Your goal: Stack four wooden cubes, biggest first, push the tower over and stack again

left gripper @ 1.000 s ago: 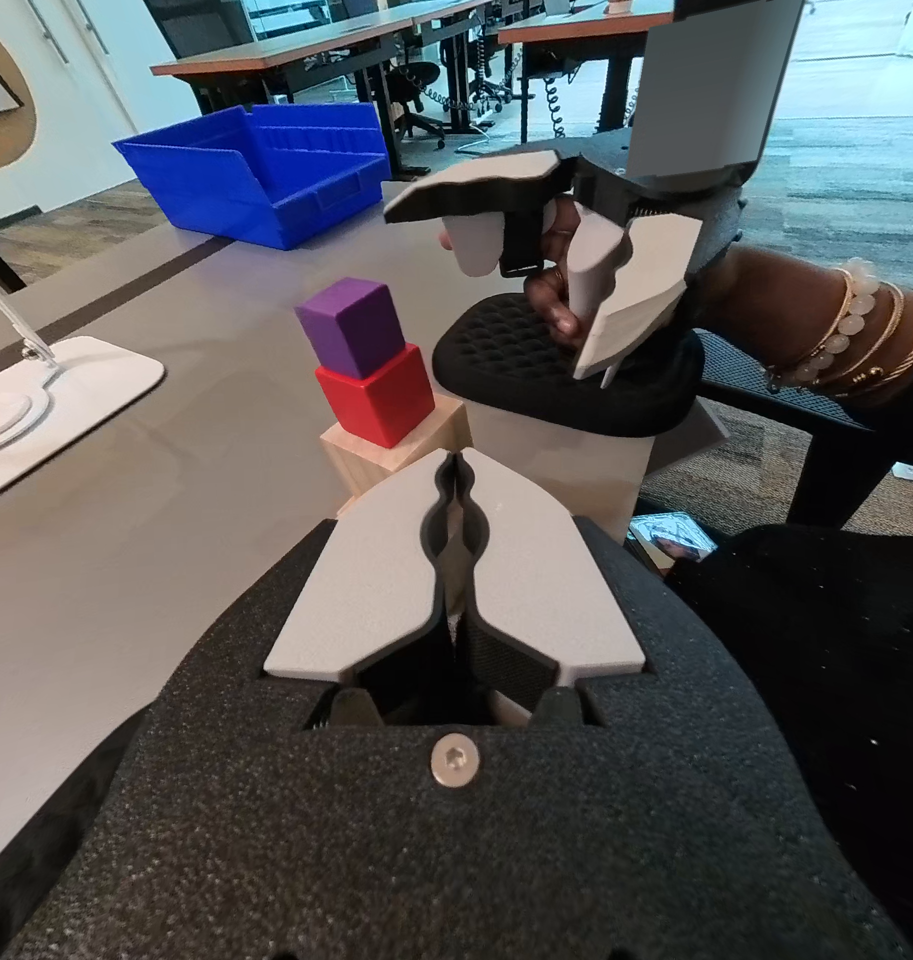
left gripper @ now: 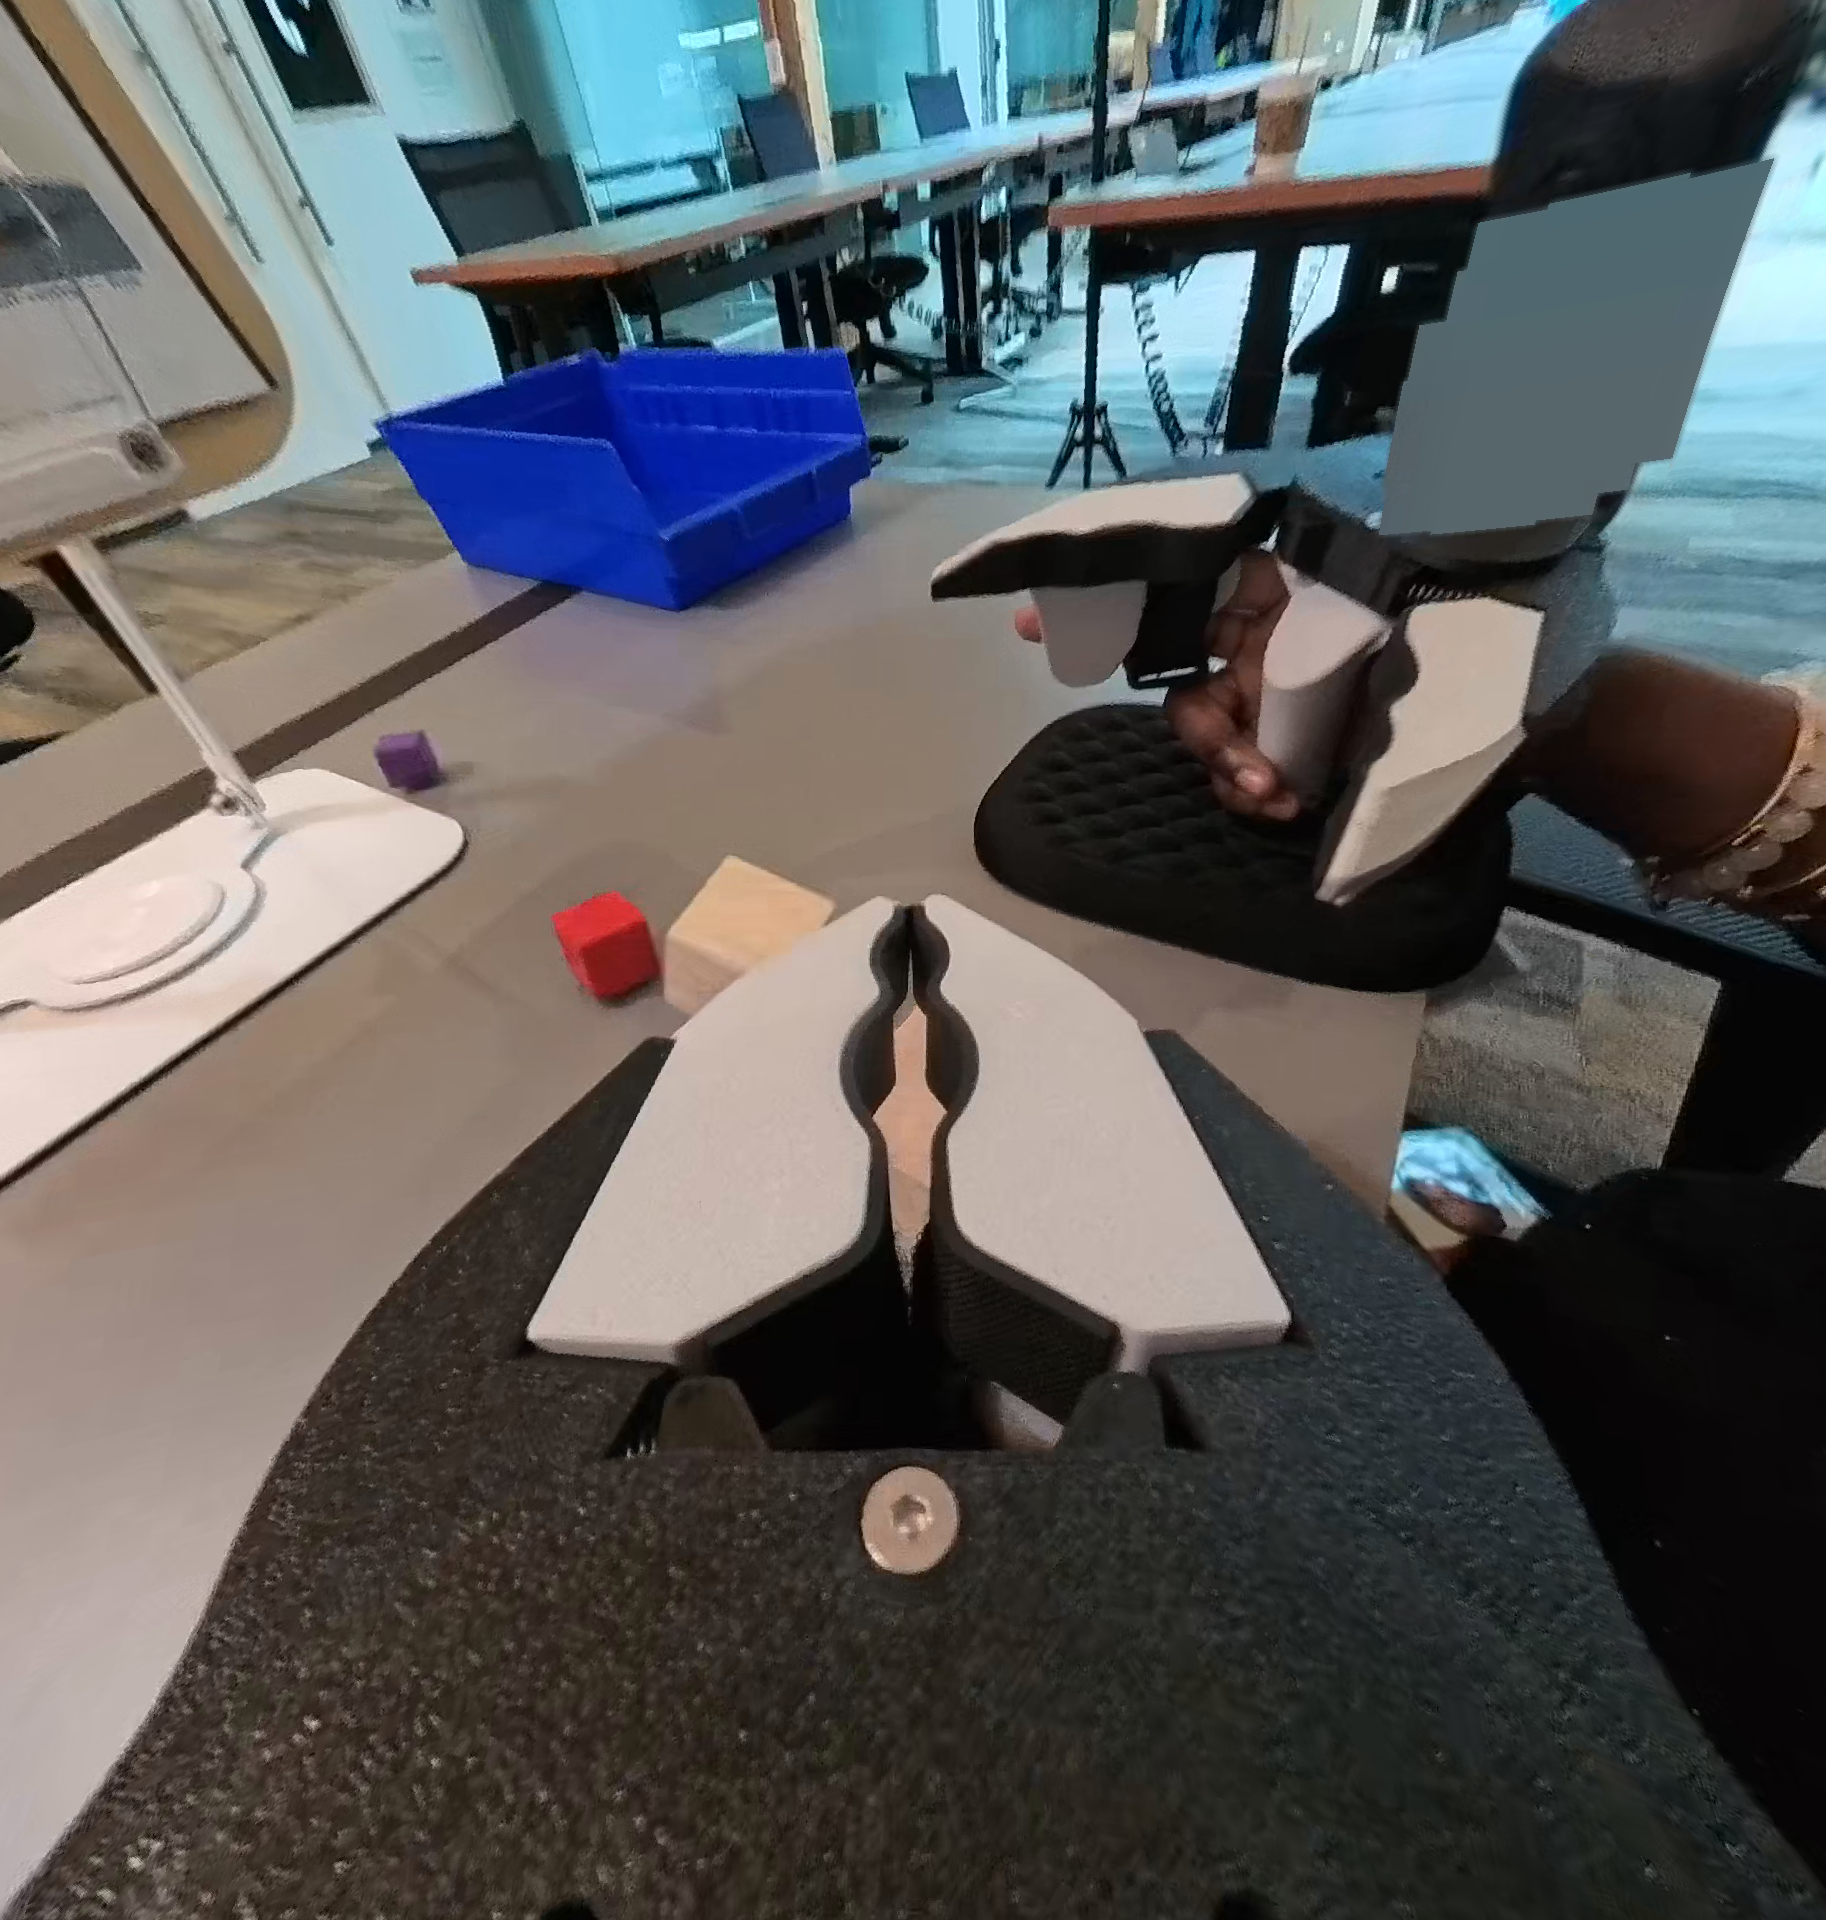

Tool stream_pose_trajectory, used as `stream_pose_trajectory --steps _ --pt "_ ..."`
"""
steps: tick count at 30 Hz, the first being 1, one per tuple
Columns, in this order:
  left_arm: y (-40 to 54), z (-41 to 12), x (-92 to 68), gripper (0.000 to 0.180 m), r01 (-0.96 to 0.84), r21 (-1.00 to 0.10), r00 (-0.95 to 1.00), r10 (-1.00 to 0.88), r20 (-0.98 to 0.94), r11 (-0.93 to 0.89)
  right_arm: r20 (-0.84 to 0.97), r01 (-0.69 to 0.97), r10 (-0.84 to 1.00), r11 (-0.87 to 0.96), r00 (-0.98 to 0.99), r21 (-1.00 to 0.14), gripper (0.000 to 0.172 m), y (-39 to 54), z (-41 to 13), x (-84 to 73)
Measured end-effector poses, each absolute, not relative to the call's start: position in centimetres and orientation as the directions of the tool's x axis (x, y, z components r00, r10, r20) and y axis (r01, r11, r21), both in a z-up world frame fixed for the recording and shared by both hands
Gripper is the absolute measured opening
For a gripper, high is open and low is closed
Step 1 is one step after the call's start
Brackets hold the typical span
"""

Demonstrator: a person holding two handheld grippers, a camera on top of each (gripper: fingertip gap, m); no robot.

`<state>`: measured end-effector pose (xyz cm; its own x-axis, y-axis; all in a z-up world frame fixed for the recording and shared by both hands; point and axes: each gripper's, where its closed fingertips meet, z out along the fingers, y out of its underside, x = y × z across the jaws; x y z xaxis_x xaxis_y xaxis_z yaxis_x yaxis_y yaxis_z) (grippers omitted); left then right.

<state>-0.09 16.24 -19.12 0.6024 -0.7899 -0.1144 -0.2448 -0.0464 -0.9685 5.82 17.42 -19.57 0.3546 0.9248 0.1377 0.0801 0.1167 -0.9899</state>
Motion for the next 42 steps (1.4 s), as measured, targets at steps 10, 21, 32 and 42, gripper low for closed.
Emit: stream_pose_trajectory --steps 10,21,32,42 --pt "15.0 -15.2 -3.4 0.073 -0.008 -0.998 0.678 -0.733 -0.056 0.069 0.144 0.090 0.923 0.119 0.358 -0.989 0.136 17.4 -19.7 5.8" --pt "15.3 -14.2 -5.6 0.146 0.033 -0.991 0.630 -0.772 -0.079 0.128 0.145 0.092 0.921 0.119 0.361 -0.989 0.136 17.5 -19.7 5.8" --pt "17.4 -14.6 -6.5 0.146 0.005 -0.991 0.447 -0.887 -0.116 0.132 0.142 0.085 0.922 0.119 0.361 -0.989 0.135 17.5 -19.6 5.8" --pt "24.5 -15.9 -10.0 0.146 -0.012 -0.995 0.603 -0.793 -0.088 0.102 0.137 0.085 0.923 0.114 0.359 -0.990 0.135 17.5 -19.6 5.8"
